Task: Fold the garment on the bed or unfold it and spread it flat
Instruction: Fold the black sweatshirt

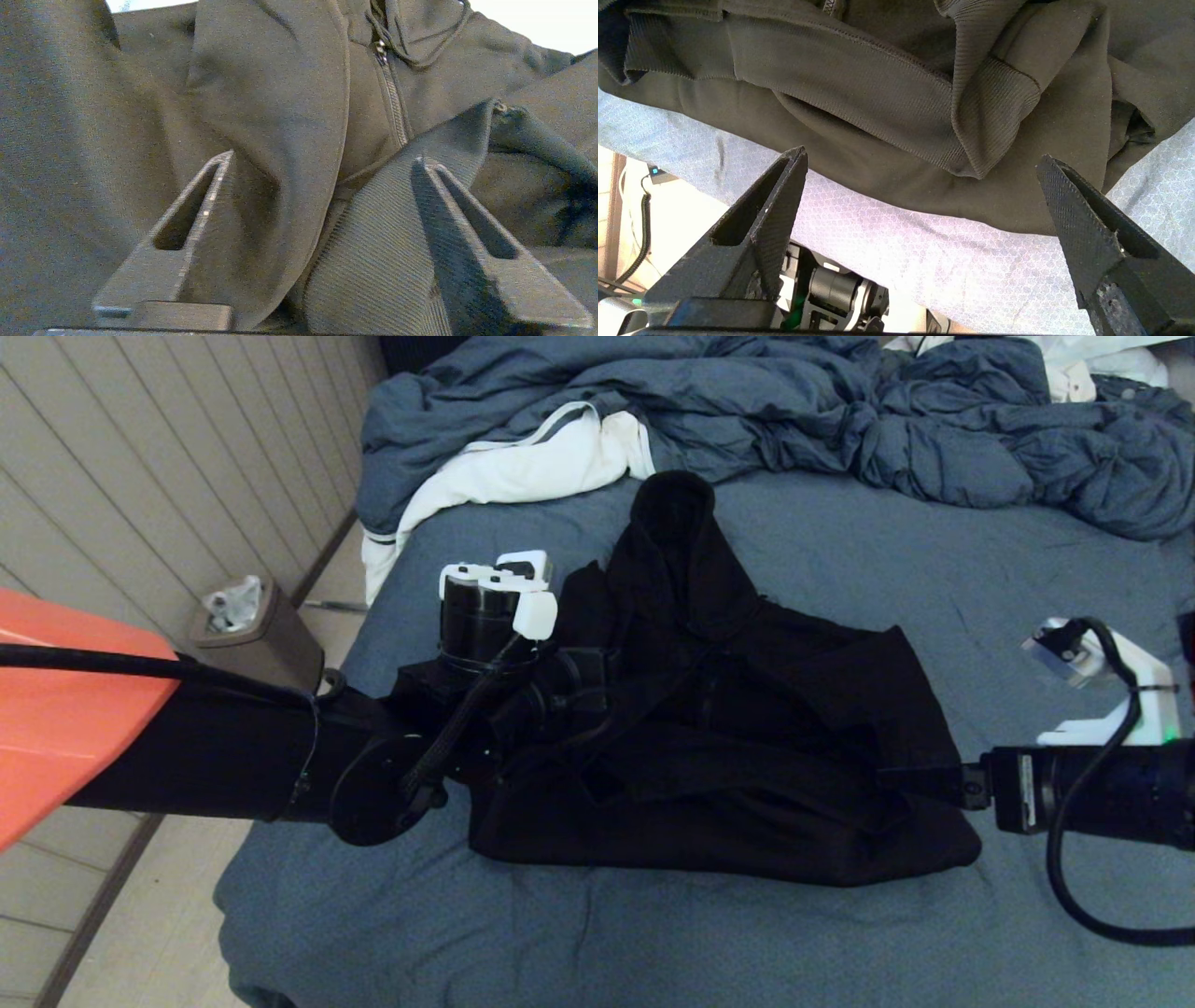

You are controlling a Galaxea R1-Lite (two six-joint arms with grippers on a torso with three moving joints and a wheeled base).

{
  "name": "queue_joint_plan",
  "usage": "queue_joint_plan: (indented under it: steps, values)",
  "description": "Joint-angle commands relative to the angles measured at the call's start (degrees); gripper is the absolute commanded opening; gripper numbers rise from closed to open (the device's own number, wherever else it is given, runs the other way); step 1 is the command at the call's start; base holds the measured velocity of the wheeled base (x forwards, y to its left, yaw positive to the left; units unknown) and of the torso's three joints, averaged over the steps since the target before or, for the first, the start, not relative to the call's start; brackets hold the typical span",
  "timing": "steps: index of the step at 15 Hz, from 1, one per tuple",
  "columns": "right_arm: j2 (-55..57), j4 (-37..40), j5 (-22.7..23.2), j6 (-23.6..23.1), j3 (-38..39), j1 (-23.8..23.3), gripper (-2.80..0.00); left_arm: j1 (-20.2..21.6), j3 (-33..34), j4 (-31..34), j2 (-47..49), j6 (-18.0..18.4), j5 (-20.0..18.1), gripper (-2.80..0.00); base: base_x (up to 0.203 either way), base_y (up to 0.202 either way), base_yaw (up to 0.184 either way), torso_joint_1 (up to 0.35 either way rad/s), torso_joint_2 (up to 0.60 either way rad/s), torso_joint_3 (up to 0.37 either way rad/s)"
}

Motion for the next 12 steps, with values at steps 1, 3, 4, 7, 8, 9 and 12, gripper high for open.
queue_joint_plan:
  steps: [1, 3, 4, 7, 8, 9, 12]
  values:
    - [-0.12, 0.03, 0.09, 0.03, 0.04, -0.02, 0.0, -0.1, 0.25, -0.11, -0.18, -0.09, 0.11, 0.0, 0.0, 0.0, 0.0, 0.0, 0.0, 0.0]
    - [-0.12, -0.06, 0.17, 0.03, 0.3, -0.02, 0.0, -0.1, -0.76, 0.42, -0.92, -0.05, 0.2, 0.0, 0.0, 0.0, 0.0, 0.0, 0.0, 0.0]
    - [-0.12, 0.03, 0.18, 0.03, 0.46, -0.02, 0.0, -0.1, -2.98, 1.26, -0.92, -0.06, 0.2, 0.0, 0.0, 0.0, 0.0, 0.0, 0.0, 0.0]
    - [-0.93, -0.01, 0.61, 0.29, 1.15, 0.07, 0.0, -0.1, -17.65, 7.66, 3.22, -0.14, 0.49, 0.0, 0.0, 0.0, 0.0, 0.0, 0.0, 0.0]
    - [-1.43, 0.03, 0.63, 0.38, 1.28, -0.01, 0.0, -0.1, -23.73, 10.24, 6.9, -0.19, 1.31, 0.0, 0.0, 0.0, 0.0, 0.0, 0.0, 0.0]
    - [-1.78, 0.03, 0.77, 0.39, 1.53, -0.18, 0.0, -0.1, -28.73, 12.21, 11.23, -0.15, 2.59, 0.0, 0.0, 0.0, 0.0, 0.0, 0.0, 0.0]
    - [-2.48, 0.03, 1.31, 0.39, 2.67, -0.45, 0.0, -0.36, -38.63, 15.48, 21.46, 1.0, 6.09, 0.0, 0.0, 0.0, 0.0, 0.0, 0.0, 0.0]
